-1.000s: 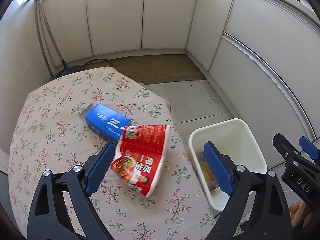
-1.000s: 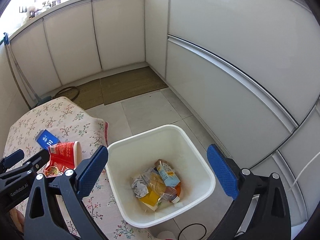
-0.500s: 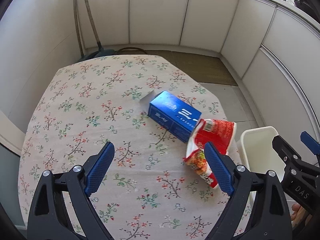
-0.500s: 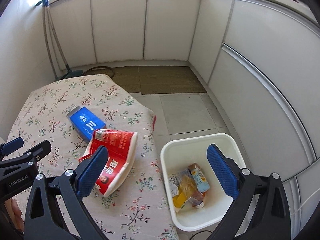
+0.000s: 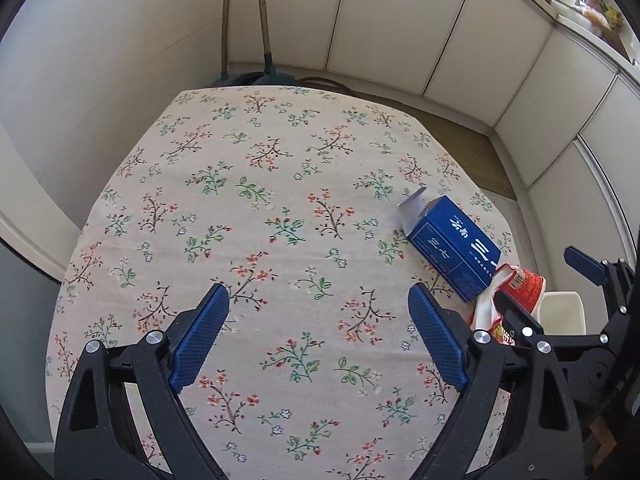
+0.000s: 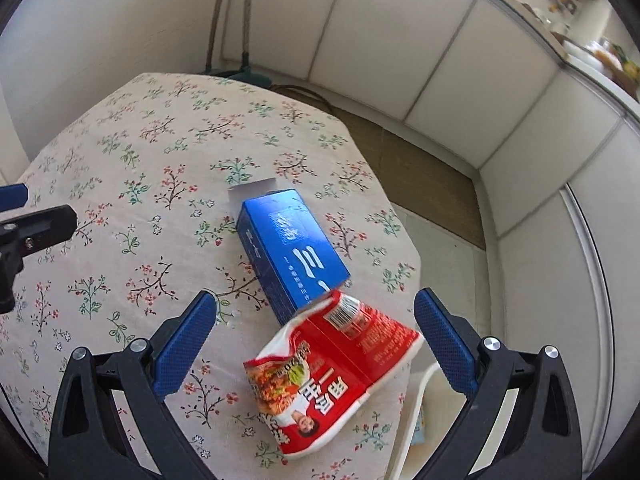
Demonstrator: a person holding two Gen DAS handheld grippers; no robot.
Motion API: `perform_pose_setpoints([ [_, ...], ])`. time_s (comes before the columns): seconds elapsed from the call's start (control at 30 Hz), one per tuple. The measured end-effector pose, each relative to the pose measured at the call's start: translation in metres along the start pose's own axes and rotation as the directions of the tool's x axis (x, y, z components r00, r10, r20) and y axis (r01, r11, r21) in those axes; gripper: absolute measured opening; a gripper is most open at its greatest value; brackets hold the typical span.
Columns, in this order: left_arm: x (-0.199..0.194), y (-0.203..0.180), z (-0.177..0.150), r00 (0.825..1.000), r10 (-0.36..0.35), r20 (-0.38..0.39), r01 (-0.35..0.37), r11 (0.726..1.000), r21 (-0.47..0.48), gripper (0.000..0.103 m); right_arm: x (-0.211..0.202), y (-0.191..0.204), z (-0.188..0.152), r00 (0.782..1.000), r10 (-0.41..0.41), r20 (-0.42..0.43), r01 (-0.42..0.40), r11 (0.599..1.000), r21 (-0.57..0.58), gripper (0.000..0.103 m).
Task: Collect trash
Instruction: 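Move both tools back over the table toward the blue box and red wrapper, then grasp the blue box with the right tool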
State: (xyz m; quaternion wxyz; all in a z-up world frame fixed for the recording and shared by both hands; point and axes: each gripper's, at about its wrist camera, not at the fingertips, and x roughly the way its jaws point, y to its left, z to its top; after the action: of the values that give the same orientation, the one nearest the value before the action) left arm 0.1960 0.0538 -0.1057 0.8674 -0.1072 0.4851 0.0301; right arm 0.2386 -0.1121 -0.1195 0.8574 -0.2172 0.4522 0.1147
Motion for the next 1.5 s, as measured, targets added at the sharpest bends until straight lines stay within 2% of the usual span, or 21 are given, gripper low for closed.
perform_pose_setpoints([
  [0.1, 0.003, 0.013, 0.0, 1.0, 0.013, -0.01, -0.013, 1.0, -0.008, 0.087, 0.024, 0.011, 0.015, 0.998, 0.019, -0.054, -0.025, 0.994, -0.11, 0.096],
  [0.2, 0.006, 0.022, -0.001, 0.999, 0.018, -0.029, -0.019, 1.0, -0.018, 0.087, 0.043, 0.02, 0.026, 0.994, 0.051, -0.093, -0.066, 0.983, -0.171, 0.096],
  [0.3, 0.006, 0.03, 0.0, 0.999, 0.015, -0.037, -0.016, 0.999, -0.036, 0.087, 0.066, 0.022, 0.04, 0.982, 0.108, -0.154, -0.136, 0.973, -0.186, 0.096],
  [0.6, 0.009, 0.038, 0.002, 0.998, 0.004, -0.055, -0.006, 0.999, -0.049, 0.087, 0.112, 0.024, 0.057, 0.947, 0.172, -0.273, -0.236, 0.946, -0.222, 0.096],
  [0.8, 0.012, 0.043, 0.002, 0.998, 0.013, -0.061, -0.016, 0.999, -0.051, 0.087, 0.131, 0.03, 0.054, 0.927, 0.168, -0.336, -0.25, 0.944, -0.217, 0.095],
  [0.87, 0.013, 0.045, 0.002, 0.998, 0.01, -0.065, -0.014, 0.998, -0.06, 0.087, 0.136, 0.027, 0.052, 0.91, 0.206, -0.36, -0.277, 0.948, -0.158, 0.09],
  [0.9, 0.014, 0.046, 0.002, 0.997, 0.006, -0.071, -0.011, 0.998, -0.067, 0.087, 0.136, 0.024, 0.053, 0.898, 0.252, -0.362, -0.307, 0.946, -0.103, 0.079],
  [0.93, 0.015, 0.047, 0.002, 0.997, 0.001, -0.076, -0.007, 0.997, -0.073, 0.087, 0.135, 0.021, 0.054, 0.887, 0.293, -0.357, -0.335, 0.94, -0.061, 0.062],
  [0.97, 0.016, 0.048, 0.002, 0.997, -0.003, -0.08, -0.003, 0.997, -0.078, 0.087, 0.134, 0.019, 0.056, 0.885, 0.31, -0.347, -0.341, 0.94, -0.03, 0.057],
  [1.0, 0.016, 0.048, 0.002, 0.997, -0.005, -0.081, -0.002, 0.997, -0.082, 0.087, 0.132, 0.018, 0.057, 0.902, 0.274, -0.334, -0.3, 0.954, -0.027, 0.056],
  [1.03, 0.015, 0.048, 0.002, 0.997, -0.006, -0.08, 0.0, 0.996, -0.084, 0.087, 0.131, 0.019, 0.057, 0.908, 0.262, -0.326, -0.285, 0.958, -0.024, 0.056],
  [1.1, 0.013, 0.047, 0.003, 0.997, -0.011, -0.073, 0.004, 0.996, -0.088, 0.087, 0.124, 0.02, 0.055, 0.912, 0.282, -0.298, -0.294, 0.956, 0.006, 0.056],
  [1.23, 0.01, 0.044, 0.004, 0.998, -0.02, -0.065, 0.014, 0.996, -0.092, 0.087, 0.094, 0.017, 0.053, 0.936, 0.288, -0.204, -0.284, 0.957, 0.049, 0.056],
  [1.43, 0.004, 0.027, 0.004, 0.997, -0.057, -0.055, 0.052, 0.995, -0.086, 0.087, 0.03, -0.013, 0.044, 0.967, 0.249, -0.055, -0.24, 0.962, 0.129, 0.056],
  [1.5, 0.002, 0.02, 0.004, 0.996, -0.07, -0.051, 0.065, 0.994, -0.084, 0.087, 0.012, -0.03, 0.043, 0.972, 0.236, -0.012, -0.231, 0.959, 0.164, 0.056],
])
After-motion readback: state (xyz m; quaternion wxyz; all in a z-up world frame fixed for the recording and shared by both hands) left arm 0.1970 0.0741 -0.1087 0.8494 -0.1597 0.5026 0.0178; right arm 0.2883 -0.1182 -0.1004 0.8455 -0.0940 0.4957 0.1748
